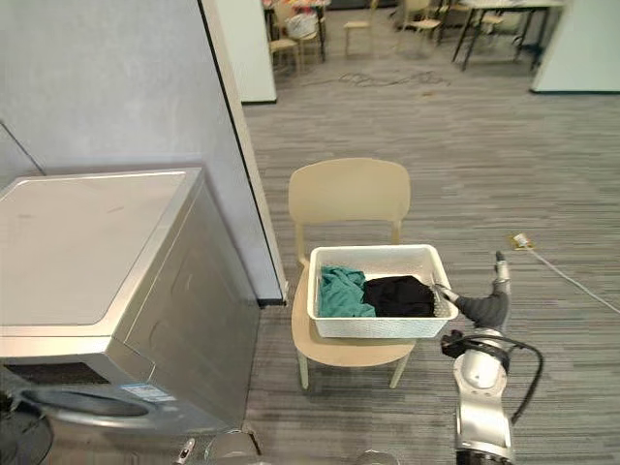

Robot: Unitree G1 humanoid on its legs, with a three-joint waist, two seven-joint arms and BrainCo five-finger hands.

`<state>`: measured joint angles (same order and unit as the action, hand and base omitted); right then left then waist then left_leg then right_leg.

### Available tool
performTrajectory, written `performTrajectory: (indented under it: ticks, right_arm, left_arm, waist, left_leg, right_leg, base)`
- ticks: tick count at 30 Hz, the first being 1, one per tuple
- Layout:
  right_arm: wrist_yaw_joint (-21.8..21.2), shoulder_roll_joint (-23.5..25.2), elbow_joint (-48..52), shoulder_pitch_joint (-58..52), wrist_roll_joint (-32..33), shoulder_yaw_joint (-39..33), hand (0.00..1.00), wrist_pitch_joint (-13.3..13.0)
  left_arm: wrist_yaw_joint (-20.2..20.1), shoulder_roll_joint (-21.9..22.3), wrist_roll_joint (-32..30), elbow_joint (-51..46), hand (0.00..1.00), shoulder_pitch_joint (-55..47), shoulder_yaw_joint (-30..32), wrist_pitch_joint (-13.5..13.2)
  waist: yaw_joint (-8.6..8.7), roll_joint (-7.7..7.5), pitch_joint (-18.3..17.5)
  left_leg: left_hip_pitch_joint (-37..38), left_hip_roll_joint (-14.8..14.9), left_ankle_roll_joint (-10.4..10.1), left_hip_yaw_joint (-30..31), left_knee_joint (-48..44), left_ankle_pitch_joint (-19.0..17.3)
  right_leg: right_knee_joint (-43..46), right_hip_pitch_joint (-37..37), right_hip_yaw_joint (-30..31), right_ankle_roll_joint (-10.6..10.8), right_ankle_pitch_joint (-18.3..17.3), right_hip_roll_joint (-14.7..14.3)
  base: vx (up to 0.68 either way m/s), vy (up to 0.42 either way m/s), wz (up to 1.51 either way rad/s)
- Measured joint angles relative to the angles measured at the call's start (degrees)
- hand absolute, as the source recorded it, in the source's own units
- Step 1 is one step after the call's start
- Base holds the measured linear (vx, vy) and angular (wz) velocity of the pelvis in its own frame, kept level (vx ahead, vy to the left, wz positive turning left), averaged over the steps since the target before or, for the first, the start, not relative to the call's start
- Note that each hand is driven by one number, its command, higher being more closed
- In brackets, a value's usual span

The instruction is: Pick up the laundry basket with both hands and put the clothes into the washing machine.

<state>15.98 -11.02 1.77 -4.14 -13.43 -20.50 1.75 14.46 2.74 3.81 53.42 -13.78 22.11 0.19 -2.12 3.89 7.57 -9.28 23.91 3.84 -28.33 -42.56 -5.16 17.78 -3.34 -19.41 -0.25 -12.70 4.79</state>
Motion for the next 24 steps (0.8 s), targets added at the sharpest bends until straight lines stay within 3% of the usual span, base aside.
performTrajectory:
  ticks: [4, 6, 8, 9, 12, 18, 20, 24]
  right_arm:
    - [-1.47, -8.07, -11.34, 7.32, -2.39, -0.11, 0.0, 0.96]
    - [-1.78, -12.0, -17.41, 12.3, -2.53, 0.23, 0.0, 1.0]
    - [-2.61, -17.5, -23.62, 18.93, -2.84, 2.59, 0.0, 0.98]
    - [-3.39, -25.27, -35.06, 35.07, -1.66, 9.04, 0.0, 0.8]
    - [-4.48, -26.17, -36.85, 38.51, -0.54, 11.89, 0.0, 0.55]
    - [-7.58, -26.46, -37.5, 46.09, -0.59, 19.21, 0.0, -0.37]
    - [-8.78, -26.43, -37.87, 46.25, 0.35, 22.78, 0.0, -0.34]
    - [-10.0, -25.36, -38.76, 49.55, 2.41, 27.34, 0.0, -0.27]
  left_arm:
    - [-2.02, -1.0, -2.4, -0.27, 0.0, -0.24, -3.39, 0.11]
    - [-2.51, -1.54, -2.44, -2.13, 0.0, 0.56, -5.89, -0.01]
    - [-3.44, -1.99, -2.28, -3.8, 0.0, 1.73, -7.67, -0.18]
    - [-4.4, -2.57, -0.92, -5.99, 0.0, 4.78, -9.33, -1.13]
    - [-4.4, -2.93, 1.62, -6.26, 0.0, 6.08, -10.64, -1.55]
    - [-4.37, -4.11, 3.46, -6.94, 0.0, 9.54, -9.82, -2.88]
    - [-4.35, -4.03, 4.7, -7.03, 0.0, 12.55, -8.35, -3.05]
    - [-4.38, -2.83, 5.96, -8.27, 0.0, 15.86, -8.14, -3.44]
  waist:
    - [0.04, 0.74, 0.38]
    - [0.27, 1.36, 1.8]
    - [0.18, 1.79, 4.86]
    - [-0.98, 3.2, 10.5]
    - [-3.67, 3.17, 12.94]
    - [-3.74, 0.89, 15.79]
    - [-4.57, 0.12, 17.14]
    - [-4.93, -0.46, 17.48]
  left_leg:
    - [2.72, -5.03, -4.59, 3.28, 10.23, -2.93]
    - [1.64, -6.18, -4.78, 5.78, 12.03, -3.27]
    - [-0.61, -6.94, -4.77, 7.79, 11.87, -3.27]
    - [-6.78, -7.82, -4.77, 9.51, 13.74, -3.23]
    - [-8.55, -8.42, -4.49, 9.32, 14.58, -3.03]
    - [-13.93, -9.05, -3.41, 7.47, 17.21, -0.31]
    - [-14.28, -8.94, -3.34, 7.46, 17.73, 0.68]
    - [-16.5, -8.87, -3.26, 7.77, 18.03, 1.4]
  right_leg:
    - [-1.87, -1.63, -2.86, 0.68, 0.92, 0.72]
    - [-3.07, -1.59, -4.37, 0.95, 2.17, 0.69]
    - [-3.4, -0.6, -5.27, 1.56, 2.83, 0.93]
    - [-1.42, 6.86, -6.67, 1.5, 4.26, 1.4]
    - [1.2, 9.94, -6.92, 1.55, 4.16, 2.55]
    - [4.16, 18.2, -6.43, 1.36, 4.33, 4.25]
    - [4.71, 18.84, -6.83, 1.02, 4.57, 4.32]
    - [4.95, 20.85, -7.55, 0.58, 4.87, 4.37]
  base:
    - [0.1, -0.01, 0.41]
    - [0.03, 0.073, 0.56]
    - [-0.11, 0.168, 0.53]
    - [-0.24, 0.228, 0.45]
    - [-0.19, 0.128, 0.18]
    - [-0.12, 0.007, -0.06]
    - [-0.06, -0.039, 0.04]
    - [-0.02, -0.018, 0.06]
